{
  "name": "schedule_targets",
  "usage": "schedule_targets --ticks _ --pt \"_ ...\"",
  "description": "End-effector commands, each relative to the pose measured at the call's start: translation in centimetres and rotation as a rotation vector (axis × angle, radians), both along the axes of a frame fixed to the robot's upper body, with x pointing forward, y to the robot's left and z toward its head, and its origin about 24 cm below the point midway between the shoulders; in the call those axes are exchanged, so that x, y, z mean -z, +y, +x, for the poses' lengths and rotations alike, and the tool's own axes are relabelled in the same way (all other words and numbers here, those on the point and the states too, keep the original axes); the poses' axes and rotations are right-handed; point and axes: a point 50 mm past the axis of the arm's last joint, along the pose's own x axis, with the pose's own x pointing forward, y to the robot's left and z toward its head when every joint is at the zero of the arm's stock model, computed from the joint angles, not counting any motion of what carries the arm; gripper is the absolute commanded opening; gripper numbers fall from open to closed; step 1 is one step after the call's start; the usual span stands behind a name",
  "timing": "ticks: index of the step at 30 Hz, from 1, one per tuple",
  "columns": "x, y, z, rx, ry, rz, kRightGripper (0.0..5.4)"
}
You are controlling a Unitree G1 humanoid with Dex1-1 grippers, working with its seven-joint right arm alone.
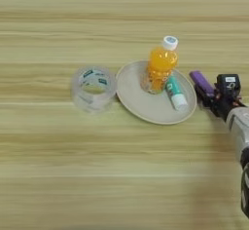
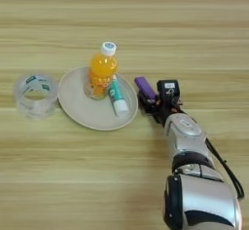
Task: Move the objects on the table
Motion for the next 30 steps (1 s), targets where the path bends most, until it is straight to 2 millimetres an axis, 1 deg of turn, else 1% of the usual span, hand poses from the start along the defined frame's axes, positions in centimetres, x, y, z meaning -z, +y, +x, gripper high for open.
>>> schedule_targets --ticks 1,7,8,14,18,24,30 --pt "-1.4 -0.5 0.8 0.003 -0.028 -0.035 2.2" --pt "-1.5 -0.5 0.8 0.001 -0.031 -0.035 1.49" --pt "-1.5 -0.4 0.8 0.0 -0.032 -0.036 1.45" --pt "-1.7 -0.3 0.9 -0.005 -0.046 -0.043 1.43" --pt "-2.4 -0.6 1.0 -0.005 -0.081 -0.06 1.43" --pt "-3.7 -0.8 0.8 -0.018 -0.146 -0.099 1.43" --pt "-5.8 -1.2 0.1 -0.036 -0.224 -0.162 1.43"
